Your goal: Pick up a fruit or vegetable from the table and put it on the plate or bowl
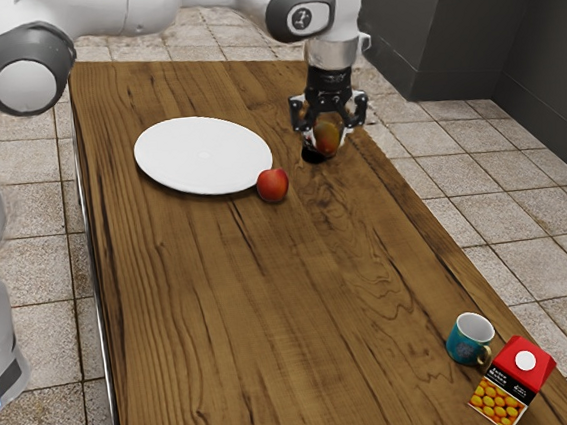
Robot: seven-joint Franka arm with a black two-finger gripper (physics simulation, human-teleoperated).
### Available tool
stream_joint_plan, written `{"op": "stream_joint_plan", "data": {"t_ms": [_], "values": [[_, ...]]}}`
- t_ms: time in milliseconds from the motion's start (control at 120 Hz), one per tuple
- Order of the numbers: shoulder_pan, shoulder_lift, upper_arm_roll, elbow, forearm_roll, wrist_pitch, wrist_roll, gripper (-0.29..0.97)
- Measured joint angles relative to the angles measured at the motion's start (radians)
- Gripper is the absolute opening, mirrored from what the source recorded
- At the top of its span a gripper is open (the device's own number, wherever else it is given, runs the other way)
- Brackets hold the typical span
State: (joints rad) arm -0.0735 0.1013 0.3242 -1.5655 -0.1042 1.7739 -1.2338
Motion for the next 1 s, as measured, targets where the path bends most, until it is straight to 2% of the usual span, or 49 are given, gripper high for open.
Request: {"op": "stream_joint_plan", "data": {"t_ms": [58,192,383,775,917,1000], "values": [[0.066,0.002,0.000,0.012,0.001,-0.015,0.004,0.18],[0.051,0.007,-0.002,0.017,0.002,-0.038,0.012,0.21],[0.150,0.023,-0.002,0.018,-0.003,-0.056,0.029,0.22],[0.262,0.046,-0.002,0.006,-0.006,-0.073,0.061,0.21],[0.276,0.052,-0.001,0.006,-0.006,-0.077,0.070,0.21],[0.276,0.056,-0.003,0.005,-0.006,-0.076,0.074,0.37]]}}
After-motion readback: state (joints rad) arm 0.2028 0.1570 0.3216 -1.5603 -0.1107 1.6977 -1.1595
